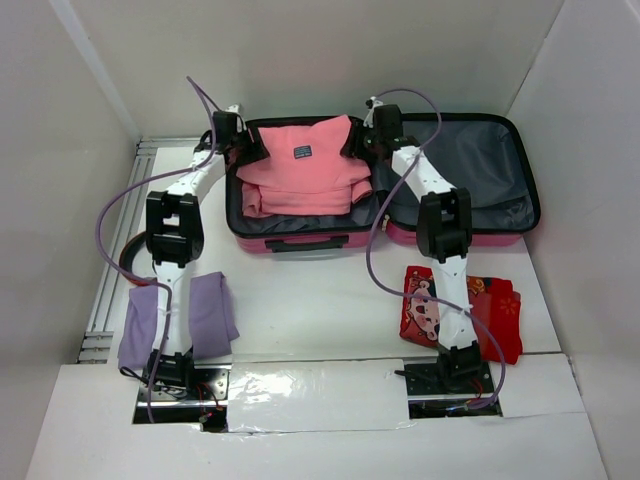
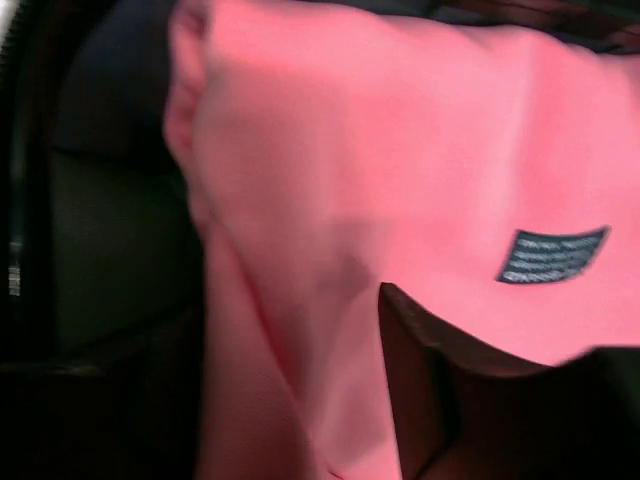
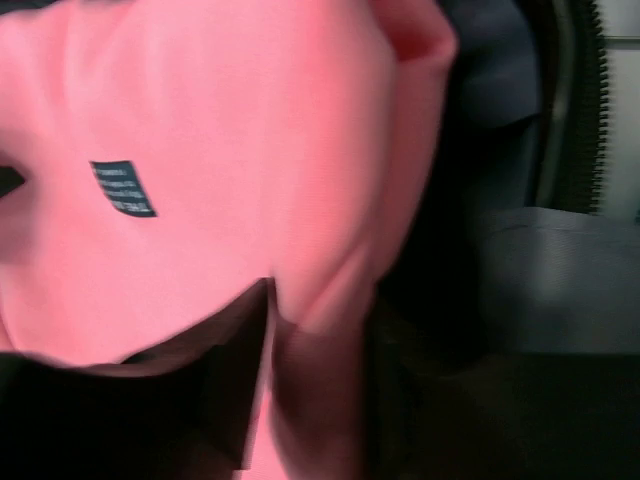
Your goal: Pack the luggage
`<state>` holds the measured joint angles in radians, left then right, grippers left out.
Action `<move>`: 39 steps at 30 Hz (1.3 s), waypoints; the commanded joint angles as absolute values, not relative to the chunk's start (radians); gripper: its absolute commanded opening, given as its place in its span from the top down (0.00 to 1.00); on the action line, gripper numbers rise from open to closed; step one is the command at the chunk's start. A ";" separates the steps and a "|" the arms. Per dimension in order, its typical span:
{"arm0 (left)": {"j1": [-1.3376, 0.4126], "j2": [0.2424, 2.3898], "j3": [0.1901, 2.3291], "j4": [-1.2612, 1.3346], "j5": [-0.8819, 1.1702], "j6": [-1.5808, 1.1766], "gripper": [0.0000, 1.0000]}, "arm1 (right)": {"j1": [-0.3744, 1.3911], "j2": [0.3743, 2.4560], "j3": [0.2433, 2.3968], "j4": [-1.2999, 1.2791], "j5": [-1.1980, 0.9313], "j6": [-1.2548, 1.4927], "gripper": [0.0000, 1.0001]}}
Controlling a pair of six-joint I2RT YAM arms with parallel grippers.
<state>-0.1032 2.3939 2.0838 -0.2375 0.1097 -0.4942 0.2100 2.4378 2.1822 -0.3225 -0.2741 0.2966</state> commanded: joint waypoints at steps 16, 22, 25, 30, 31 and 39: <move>-0.106 1.921 2.117 -0.310 0.040 -0.295 0.00 | 0.202 2.001 2.199 -0.460 -0.005 0.147 0.00; -0.164 1.708 1.909 -0.336 0.256 -0.347 0.00 | 0.202 1.648 1.795 -0.471 0.135 0.243 0.00; -0.282 1.593 1.722 -0.272 0.288 -0.417 0.00 | 0.144 1.472 1.568 -0.523 0.149 0.337 0.00; -0.513 1.477 1.398 -0.112 0.238 -0.581 0.00 | 0.045 1.198 1.235 -0.558 0.138 0.443 0.00; -0.590 1.465 1.335 -0.085 0.218 -0.633 0.00 | 0.020 1.127 1.157 -0.569 0.138 0.459 0.00; -0.924 1.566 1.091 0.296 0.183 -0.778 0.00 | -0.044 0.976 1.051 -0.607 0.135 0.459 0.00</move>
